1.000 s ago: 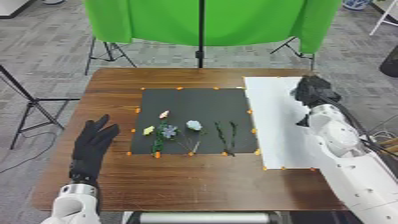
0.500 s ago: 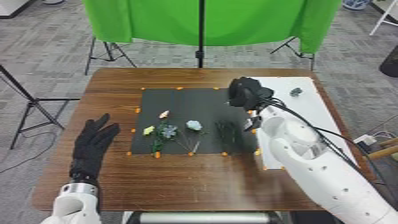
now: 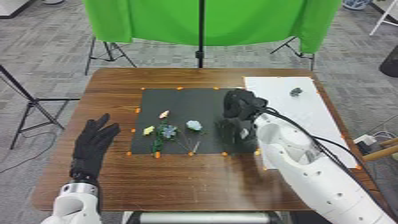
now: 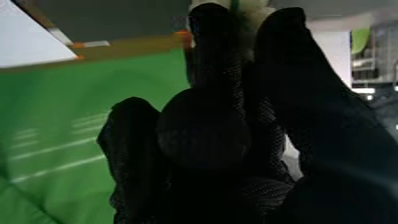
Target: Arrange flowers
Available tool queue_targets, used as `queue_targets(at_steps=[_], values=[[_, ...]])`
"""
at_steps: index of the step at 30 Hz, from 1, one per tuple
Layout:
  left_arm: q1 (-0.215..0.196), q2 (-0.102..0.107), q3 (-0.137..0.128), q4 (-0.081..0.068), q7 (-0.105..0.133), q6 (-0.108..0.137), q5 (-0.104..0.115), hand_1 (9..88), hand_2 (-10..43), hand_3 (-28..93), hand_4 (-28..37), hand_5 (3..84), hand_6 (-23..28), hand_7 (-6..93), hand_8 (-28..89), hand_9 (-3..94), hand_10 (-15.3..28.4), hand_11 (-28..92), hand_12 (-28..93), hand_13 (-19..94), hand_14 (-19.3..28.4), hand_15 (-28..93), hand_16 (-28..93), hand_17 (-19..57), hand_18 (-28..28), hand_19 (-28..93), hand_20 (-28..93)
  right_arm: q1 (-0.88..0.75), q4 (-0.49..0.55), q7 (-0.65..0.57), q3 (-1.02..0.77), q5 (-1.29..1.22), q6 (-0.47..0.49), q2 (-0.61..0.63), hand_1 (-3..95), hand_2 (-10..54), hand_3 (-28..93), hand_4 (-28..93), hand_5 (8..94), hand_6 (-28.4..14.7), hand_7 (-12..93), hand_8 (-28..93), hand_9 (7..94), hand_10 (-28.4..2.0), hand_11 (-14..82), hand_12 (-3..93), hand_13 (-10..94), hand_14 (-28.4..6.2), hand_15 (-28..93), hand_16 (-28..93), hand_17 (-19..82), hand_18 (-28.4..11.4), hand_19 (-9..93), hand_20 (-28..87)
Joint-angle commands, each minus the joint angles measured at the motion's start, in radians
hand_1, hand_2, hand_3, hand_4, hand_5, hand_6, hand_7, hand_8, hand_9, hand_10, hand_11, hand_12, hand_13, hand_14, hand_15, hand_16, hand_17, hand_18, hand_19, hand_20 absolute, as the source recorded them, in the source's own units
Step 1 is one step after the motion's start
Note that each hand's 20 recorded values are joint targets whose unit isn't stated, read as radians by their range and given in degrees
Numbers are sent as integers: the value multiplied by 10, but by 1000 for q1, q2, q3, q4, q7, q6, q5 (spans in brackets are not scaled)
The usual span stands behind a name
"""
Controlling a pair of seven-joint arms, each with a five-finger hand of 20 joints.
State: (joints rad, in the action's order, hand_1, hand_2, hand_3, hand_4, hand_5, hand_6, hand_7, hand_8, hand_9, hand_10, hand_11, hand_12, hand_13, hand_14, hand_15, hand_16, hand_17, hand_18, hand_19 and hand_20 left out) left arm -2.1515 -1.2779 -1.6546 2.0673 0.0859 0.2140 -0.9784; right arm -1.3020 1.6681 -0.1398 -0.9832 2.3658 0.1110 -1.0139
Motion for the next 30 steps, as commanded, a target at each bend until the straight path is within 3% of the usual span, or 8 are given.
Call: queue_targets(at_steps=[1,3,6,13,20,30], values=[[-13,-9,-1,-7,4,-27,-5,180,38,632,-283,385,39,56,-50,442,121,157,154,337,150,96,60,13,131,68,187,-7,24,7,-12,-8,25,21,542,-95,566,-144,673,4,216,72,806,-119,144,309,891,-14,628,325,647,-103,932,589],[-14,-9,-2,-5,-1,-25,-10,182,33,636,-283,384,38,55,-50,442,121,157,154,337,150,96,60,13,131,68,186,-1,32,3,-18,-27,50,20,506,-95,597,-166,662,6,207,48,791,-125,184,264,891,-14,628,324,645,-104,932,587],[-10,-9,-1,-6,-4,-23,-9,189,29,635,-282,384,38,55,-50,441,122,156,154,336,149,95,60,13,132,67,186,5,41,-2,-23,-42,48,25,457,-95,636,-180,646,8,199,-81,780,-131,215,217,891,-15,626,325,645,-104,932,587],[-12,-8,-1,-4,-9,-21,-11,196,25,634,-276,383,38,55,-50,441,121,155,154,336,150,95,60,13,132,66,186,11,62,-25,-58,-72,51,30,395,-95,630,-178,625,7,180,-95,810,-138,235,223,898,-21,620,324,649,-108,932,584],[-11,-5,-2,-4,-13,-21,-12,197,25,632,-274,383,38,56,-50,441,121,155,155,335,149,95,60,13,132,66,187,96,-56,-156,-144,13,-108,-7,365,-95,626,-151,646,5,176,-89,813,-141,240,229,890,-34,614,330,636,-125,932,588],[-11,-3,0,-2,-16,-20,-13,200,26,630,-272,383,38,56,-51,441,121,156,154,335,150,95,60,13,132,66,187,169,-281,-240,-272,224,156,-60,345,-95,629,-125,559,-16,136,-74,622,-179,125,204,788,-79,642,331,568,-149,932,565]])
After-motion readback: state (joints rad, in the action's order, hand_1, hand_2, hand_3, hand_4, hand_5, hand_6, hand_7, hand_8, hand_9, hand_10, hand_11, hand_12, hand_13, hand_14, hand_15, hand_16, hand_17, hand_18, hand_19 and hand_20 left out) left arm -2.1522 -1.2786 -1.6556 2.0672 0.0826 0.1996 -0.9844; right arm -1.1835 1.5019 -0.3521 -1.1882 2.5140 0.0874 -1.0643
